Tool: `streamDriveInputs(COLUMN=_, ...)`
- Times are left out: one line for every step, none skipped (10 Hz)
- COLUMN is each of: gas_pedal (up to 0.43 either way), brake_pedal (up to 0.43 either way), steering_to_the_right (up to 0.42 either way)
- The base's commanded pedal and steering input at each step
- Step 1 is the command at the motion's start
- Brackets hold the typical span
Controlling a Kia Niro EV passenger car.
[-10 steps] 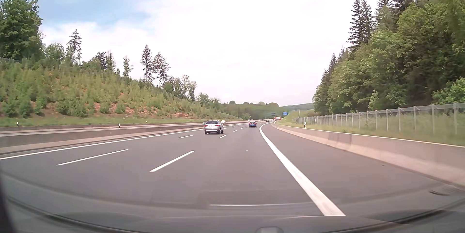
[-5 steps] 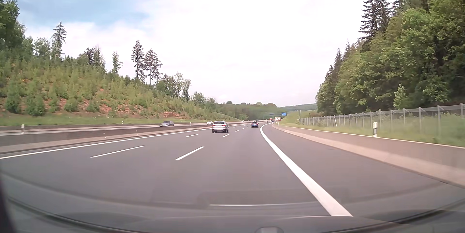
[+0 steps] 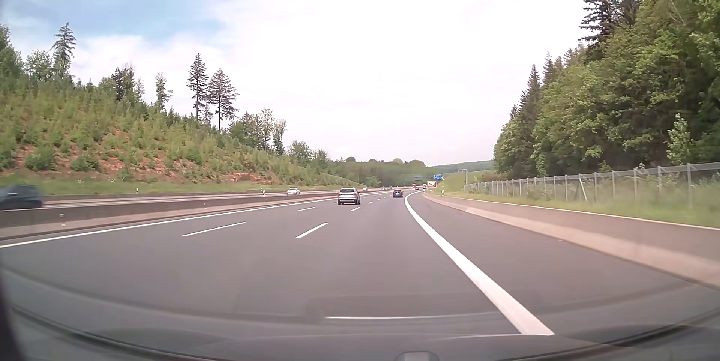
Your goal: Follow the waypoints while adhering to traffic rules and regulations
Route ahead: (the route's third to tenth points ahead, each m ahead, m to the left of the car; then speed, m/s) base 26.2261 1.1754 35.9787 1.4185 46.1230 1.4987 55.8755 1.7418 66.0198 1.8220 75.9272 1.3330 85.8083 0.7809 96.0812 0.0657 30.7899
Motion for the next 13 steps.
streamDriveInputs(gas_pedal=0.248, brake_pedal=0.000, steering_to_the_right=0.003)
streamDriveInputs(gas_pedal=0.240, brake_pedal=0.000, steering_to_the_right=0.003)
streamDriveInputs(gas_pedal=0.150, brake_pedal=0.000, steering_to_the_right=0.003)
streamDriveInputs(gas_pedal=0.047, brake_pedal=0.000, steering_to_the_right=0.003)
streamDriveInputs(gas_pedal=0.039, brake_pedal=0.000, steering_to_the_right=0.003)
streamDriveInputs(gas_pedal=0.039, brake_pedal=0.000, steering_to_the_right=0.003)
streamDriveInputs(gas_pedal=0.039, brake_pedal=0.000, steering_to_the_right=0.003)
streamDriveInputs(gas_pedal=0.039, brake_pedal=0.000, steering_to_the_right=0.003)
streamDriveInputs(gas_pedal=0.039, brake_pedal=0.000, steering_to_the_right=0.003)
streamDriveInputs(gas_pedal=0.039, brake_pedal=0.000, steering_to_the_right=0.003)
streamDriveInputs(gas_pedal=0.039, brake_pedal=0.000, steering_to_the_right=0.003)
streamDriveInputs(gas_pedal=0.039, brake_pedal=0.000, steering_to_the_right=0.003)
streamDriveInputs(gas_pedal=0.028, brake_pedal=0.000, steering_to_the_right=0.003)
